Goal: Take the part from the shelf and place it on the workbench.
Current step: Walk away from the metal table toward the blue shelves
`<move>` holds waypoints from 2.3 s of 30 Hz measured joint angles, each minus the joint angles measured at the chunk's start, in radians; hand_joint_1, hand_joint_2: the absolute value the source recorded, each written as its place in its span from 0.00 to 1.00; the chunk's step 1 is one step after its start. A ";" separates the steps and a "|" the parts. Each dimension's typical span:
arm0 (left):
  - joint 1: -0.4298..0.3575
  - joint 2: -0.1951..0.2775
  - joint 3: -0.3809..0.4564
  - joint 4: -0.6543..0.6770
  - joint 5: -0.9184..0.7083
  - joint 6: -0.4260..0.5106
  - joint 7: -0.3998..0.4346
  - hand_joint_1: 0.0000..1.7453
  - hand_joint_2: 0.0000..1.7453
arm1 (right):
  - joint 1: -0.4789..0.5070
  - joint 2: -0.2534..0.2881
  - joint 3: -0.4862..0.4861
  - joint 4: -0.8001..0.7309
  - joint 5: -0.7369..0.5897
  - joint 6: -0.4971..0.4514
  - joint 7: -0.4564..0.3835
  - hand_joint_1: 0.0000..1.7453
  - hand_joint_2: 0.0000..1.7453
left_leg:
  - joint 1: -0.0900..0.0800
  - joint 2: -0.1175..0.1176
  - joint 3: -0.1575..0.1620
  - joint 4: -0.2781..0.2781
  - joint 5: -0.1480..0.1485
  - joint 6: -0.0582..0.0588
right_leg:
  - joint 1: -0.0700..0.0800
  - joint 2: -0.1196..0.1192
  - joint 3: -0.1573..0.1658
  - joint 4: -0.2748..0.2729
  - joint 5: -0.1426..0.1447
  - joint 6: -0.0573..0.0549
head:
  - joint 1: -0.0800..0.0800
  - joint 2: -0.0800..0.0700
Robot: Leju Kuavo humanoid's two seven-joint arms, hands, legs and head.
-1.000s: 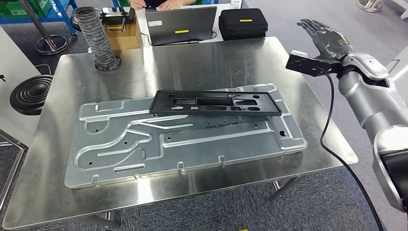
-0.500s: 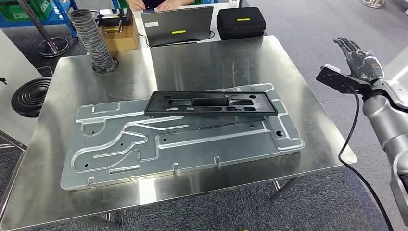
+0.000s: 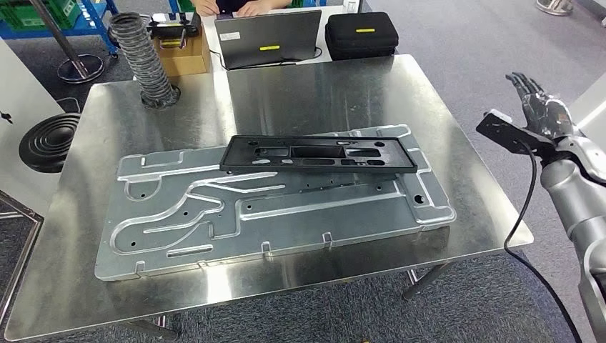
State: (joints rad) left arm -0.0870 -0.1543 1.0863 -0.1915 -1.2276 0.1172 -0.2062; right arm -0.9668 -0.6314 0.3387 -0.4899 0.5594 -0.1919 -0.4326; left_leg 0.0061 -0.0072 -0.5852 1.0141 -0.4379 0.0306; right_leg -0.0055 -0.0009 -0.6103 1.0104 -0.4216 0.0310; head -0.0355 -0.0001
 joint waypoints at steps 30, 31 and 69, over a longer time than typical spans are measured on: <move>-0.005 0.004 0.000 0.000 -0.010 -0.001 0.000 0.00 0.00 | 0.181 -0.001 -0.187 0.039 0.031 -0.038 0.010 0.00 0.00 | -0.014 0.002 0.051 -0.001 -0.049 -0.005 | 0.000 -0.004 -0.020 0.001 0.031 -0.012 | 0.000 0.000; -0.005 0.003 0.000 0.000 -0.010 -0.001 0.000 0.00 0.00 | 0.182 -0.001 -0.189 0.039 0.031 -0.038 0.010 0.00 0.00 | -0.014 0.002 0.050 -0.004 -0.041 0.000 | -0.002 -0.004 -0.022 0.000 0.035 -0.005 | 0.000 0.000; -0.010 0.003 0.000 0.000 -0.015 -0.006 0.002 0.00 0.00 | 0.238 0.017 -0.289 0.041 0.104 -0.034 0.014 0.00 0.00 | -0.008 0.007 0.010 -0.015 0.004 0.017 | -0.017 -0.003 -0.122 0.281 -0.131 0.034 | 0.000 0.000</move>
State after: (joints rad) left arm -0.0971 -0.1509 1.0868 -0.1915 -1.2422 0.1110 -0.2043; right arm -0.7290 -0.6142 0.0499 -0.4486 0.6631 -0.2256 -0.4185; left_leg -0.0015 -0.0004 -0.5754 0.9988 -0.4338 0.0477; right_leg -0.0229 -0.0044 -0.7325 1.2917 -0.5525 0.0651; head -0.0356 -0.0002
